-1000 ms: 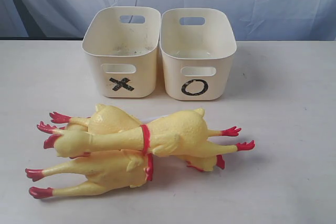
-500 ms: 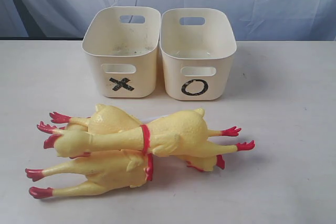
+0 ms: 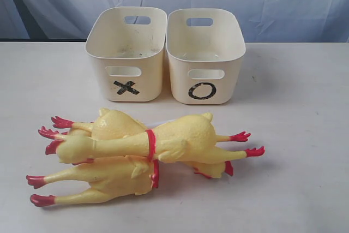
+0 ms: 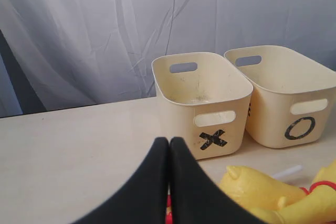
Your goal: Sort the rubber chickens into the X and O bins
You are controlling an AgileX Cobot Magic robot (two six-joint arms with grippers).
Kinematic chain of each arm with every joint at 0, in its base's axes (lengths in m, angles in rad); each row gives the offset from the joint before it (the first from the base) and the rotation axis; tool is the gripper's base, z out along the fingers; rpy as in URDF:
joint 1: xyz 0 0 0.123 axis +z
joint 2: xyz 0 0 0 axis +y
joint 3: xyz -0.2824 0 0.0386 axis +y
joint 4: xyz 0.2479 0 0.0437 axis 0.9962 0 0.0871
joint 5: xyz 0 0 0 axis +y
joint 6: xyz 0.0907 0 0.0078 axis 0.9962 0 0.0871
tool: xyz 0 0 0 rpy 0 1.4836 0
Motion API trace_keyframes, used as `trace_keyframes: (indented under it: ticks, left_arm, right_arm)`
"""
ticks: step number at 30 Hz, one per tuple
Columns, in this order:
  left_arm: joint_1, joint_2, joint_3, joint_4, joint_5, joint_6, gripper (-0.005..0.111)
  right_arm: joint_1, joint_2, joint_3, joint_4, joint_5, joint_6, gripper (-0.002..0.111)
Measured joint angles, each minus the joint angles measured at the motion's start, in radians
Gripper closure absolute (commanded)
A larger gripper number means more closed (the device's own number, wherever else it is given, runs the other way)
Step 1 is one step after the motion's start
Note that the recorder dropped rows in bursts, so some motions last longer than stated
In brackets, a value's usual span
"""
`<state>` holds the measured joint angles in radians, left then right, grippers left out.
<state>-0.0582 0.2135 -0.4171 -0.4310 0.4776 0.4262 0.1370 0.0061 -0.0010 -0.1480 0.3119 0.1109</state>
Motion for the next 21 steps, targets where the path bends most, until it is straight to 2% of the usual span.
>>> trace_keyframes:
  ticks: [7,11,14,21]
  left_arm:
    - [0.0,0.011,0.0,0.0,0.005,0.002,0.107]
    - [0.0,0.011,0.0,0.0,0.005,0.002,0.107]
    - [0.0,0.011,0.0,0.0,0.005,0.004,0.107]
    - [0.0,0.011,0.0,0.0,0.005,0.004,0.107]
  right_arm:
    - [0.0,0.0,0.0,-0.011,-0.018,0.0,0.107]
    - [0.0,0.0,0.0,0.157,-0.265,0.0,0.107]
    - [0.0,0.0,0.0,0.231,-0.387,0.0,0.107]
    - [0.0,0.0,0.0,0.261,-0.506,0.0,0.107]
